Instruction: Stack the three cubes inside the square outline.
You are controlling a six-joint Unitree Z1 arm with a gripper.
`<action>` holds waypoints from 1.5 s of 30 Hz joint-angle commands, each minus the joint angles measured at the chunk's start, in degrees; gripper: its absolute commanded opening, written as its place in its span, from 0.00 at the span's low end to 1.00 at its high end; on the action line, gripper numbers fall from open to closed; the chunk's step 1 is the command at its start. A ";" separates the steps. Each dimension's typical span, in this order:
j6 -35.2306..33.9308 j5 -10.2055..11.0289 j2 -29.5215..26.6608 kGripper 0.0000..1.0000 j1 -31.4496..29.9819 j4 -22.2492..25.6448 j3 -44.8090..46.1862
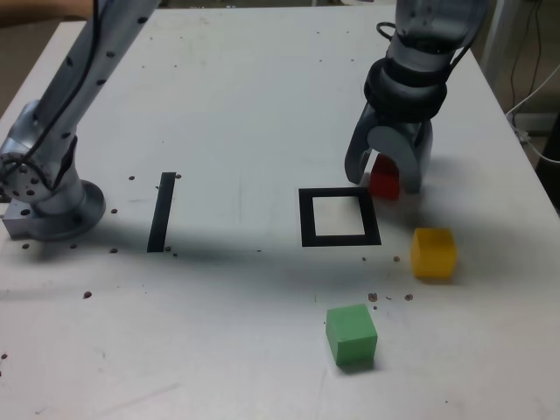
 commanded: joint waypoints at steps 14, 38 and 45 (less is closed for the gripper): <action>0.67 -1.32 0.68 0.39 0.54 -0.64 -0.48; -5.86 -2.51 -6.67 0.08 -0.10 -0.61 3.95; -18.90 -3.52 -13.17 0.08 -4.25 -2.93 13.95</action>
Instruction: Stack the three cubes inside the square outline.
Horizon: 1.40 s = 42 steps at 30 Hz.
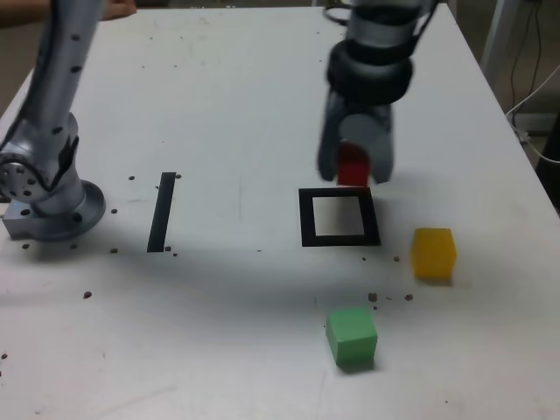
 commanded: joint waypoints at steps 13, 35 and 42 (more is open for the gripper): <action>-3.49 -3.98 -2.11 0.08 -2.52 -1.69 5.71; -2.55 -3.50 0.49 0.08 -0.51 -6.63 8.18; -2.47 -4.29 1.22 0.11 -0.51 -8.96 9.31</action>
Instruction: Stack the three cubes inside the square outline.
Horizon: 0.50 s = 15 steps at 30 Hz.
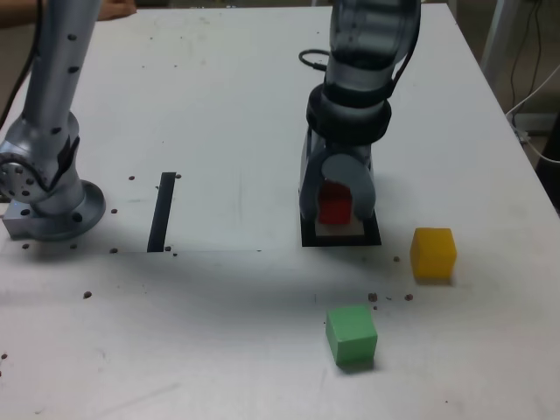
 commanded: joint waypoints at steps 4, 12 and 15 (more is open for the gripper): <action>0.17 -0.26 0.32 0.12 0.14 -0.86 0.24; 0.25 -0.40 0.22 0.41 0.47 -0.45 0.28; 0.37 -0.18 0.01 0.67 0.47 0.06 0.31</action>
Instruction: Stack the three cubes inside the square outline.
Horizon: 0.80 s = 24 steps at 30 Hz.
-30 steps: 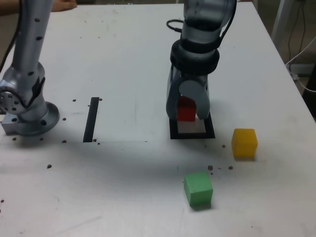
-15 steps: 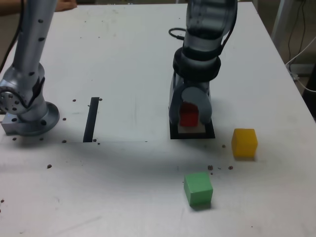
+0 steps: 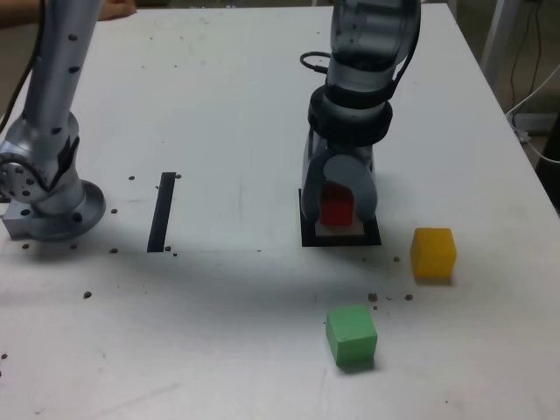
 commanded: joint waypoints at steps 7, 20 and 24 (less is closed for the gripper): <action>0.20 0.77 -0.37 0.99 0.11 1.62 0.16; -1.17 3.14 -2.86 0.99 -1.11 13.78 -6.87; -1.62 2.41 -3.08 1.00 -1.70 18.16 -11.50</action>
